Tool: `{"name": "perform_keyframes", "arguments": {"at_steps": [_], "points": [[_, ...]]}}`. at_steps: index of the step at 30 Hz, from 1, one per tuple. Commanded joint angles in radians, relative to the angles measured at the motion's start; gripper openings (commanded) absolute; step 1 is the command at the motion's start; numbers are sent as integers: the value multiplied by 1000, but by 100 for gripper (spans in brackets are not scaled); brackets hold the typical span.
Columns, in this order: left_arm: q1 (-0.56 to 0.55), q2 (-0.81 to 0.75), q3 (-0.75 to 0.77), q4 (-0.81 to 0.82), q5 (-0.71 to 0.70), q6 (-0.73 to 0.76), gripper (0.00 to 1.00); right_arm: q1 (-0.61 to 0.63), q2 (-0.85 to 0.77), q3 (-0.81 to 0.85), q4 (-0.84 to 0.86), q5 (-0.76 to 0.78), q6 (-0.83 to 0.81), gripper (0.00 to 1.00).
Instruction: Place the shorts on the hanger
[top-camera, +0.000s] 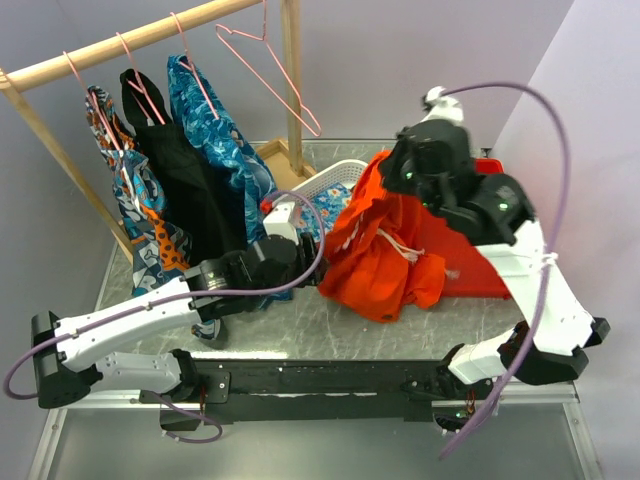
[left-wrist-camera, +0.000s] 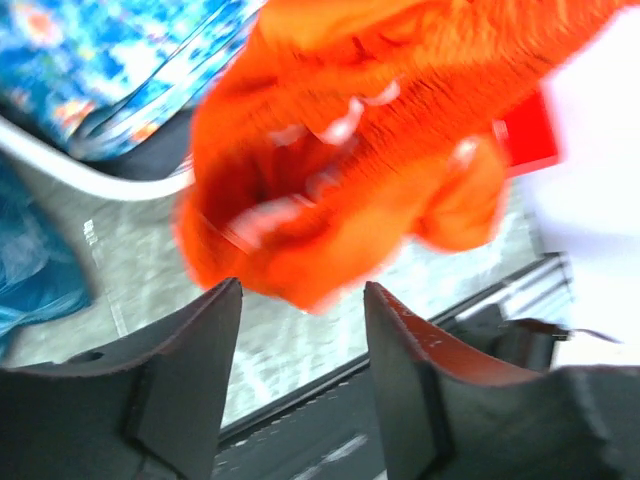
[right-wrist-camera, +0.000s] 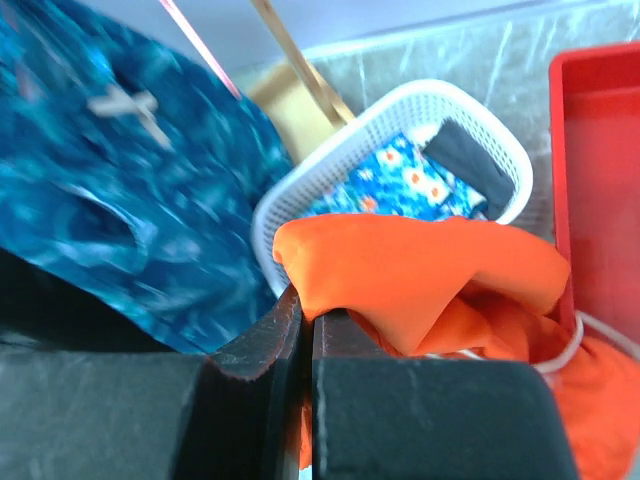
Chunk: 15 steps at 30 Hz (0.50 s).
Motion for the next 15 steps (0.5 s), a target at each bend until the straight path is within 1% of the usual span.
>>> {"name": "perform_keyframes", "arguments": {"at_steps": [1,3,5,8,12,15], "points": [[-44,12,109,-45,-42,3,60,-6,23,117,-60,53,73,0],[-64,35,129,-87,-80,-31,62,-8,14,123,-43,52,85,0],[-78,55,134,-136,-164,-121,62,-8,4,122,-31,32,82,0],[-78,35,108,-174,-252,-209,63,-6,-6,120,-31,20,81,0],[-69,3,77,-191,-306,-257,62,-8,-40,73,-25,32,90,0],[-48,21,74,-200,-267,-267,60,-6,-78,27,5,35,97,0]]}}
